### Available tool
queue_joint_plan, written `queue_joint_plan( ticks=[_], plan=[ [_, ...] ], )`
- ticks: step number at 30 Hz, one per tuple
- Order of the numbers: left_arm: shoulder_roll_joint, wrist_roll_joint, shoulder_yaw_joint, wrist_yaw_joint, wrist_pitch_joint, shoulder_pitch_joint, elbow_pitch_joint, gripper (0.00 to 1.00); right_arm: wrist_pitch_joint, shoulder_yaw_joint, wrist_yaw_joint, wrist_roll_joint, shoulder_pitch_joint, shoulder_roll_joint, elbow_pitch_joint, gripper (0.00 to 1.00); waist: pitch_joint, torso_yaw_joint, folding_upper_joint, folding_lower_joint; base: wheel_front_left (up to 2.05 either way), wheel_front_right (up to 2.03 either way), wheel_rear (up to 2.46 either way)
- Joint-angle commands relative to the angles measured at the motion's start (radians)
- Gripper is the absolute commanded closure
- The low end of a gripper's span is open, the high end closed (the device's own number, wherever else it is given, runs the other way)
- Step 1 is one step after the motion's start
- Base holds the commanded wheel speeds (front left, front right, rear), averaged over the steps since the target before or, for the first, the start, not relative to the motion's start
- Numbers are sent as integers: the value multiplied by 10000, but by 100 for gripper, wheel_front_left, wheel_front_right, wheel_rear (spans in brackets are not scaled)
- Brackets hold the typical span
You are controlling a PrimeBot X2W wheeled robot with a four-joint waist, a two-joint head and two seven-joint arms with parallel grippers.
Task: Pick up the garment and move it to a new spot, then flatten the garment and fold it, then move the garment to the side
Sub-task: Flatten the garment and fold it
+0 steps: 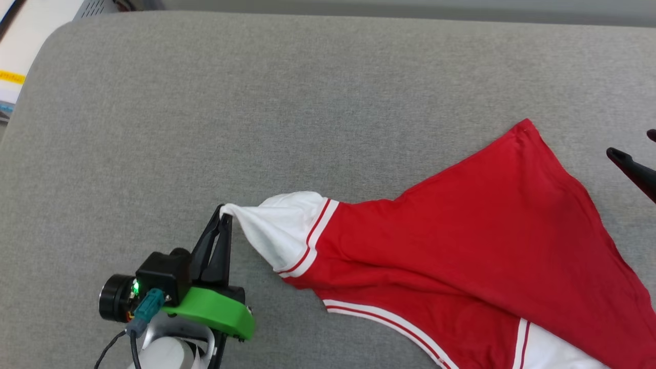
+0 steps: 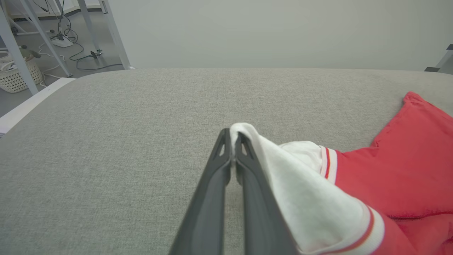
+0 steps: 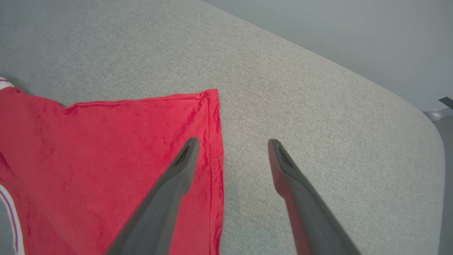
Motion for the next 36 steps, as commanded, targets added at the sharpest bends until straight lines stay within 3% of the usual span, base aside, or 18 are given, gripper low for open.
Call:
queue_joint_plan(
  ticks=[1, 8, 12, 13, 18, 19, 20, 30, 36],
  plan=[
    [-76, 171, -54, -86, 3, -302, -30, 100, 471, 383, -7, -91, -581, -42, 211, 0, 597, 559, -1, 1, 0, 0, 0],
    [-457, 420, -353, -326, -92, -1070, 110, 100, 2178, 2231, -7, -421, -3178, 492, 2198, 0, 1257, 1202, -1, 1, 0, 0, 0],
    [-619, 502, -408, -379, -160, -1309, 161, 100, 2075, 2981, -7, -765, -3967, 910, 3432, 0, 1518, 1369, -1, 1, 0, 0, 0],
    [-709, 531, -420, -418, -209, -1396, 219, 100, 1813, 3517, -7, -840, -4136, 1182, 4229, 0, 1618, 1428, -1, 1, 0, 0, 0],
    [-778, 521, -351, -483, -280, -1406, 405, 100, 1742, 4712, -7, -508, -3862, 1307, 5187, 0, 1632, 1401, -1, 1, 0, 0, 0],
    [-774, 512, -319, -490, -291, -1392, 451, 100, 1583, 4871, -7, -391, -3864, 1297, 5249, 65, 1600, 1355, -1, 1, 0, 0, 0],
    [-763, 504, -285, -491, -300, -1374, 489, 100, 1380, 4924, -7, -271, -3889, 1311, 5297, 100, 1556, 1297, -1, 1, 0, 0, 0],
    [-476, 478, 231, -650, -356, -1541, 719, 100, -2213, 4906, -7, 234, -4460, 904, 4815, 100, 323, 600, -1, 1, 0, 0, 0],
    [34, 567, 704, -914, -317, -2464, 508, 100, -3831, 4664, -7, 324, -4478, 602, 3913, 100, -357, 115, -1, 1, 0, 0, 0]
  ],
)
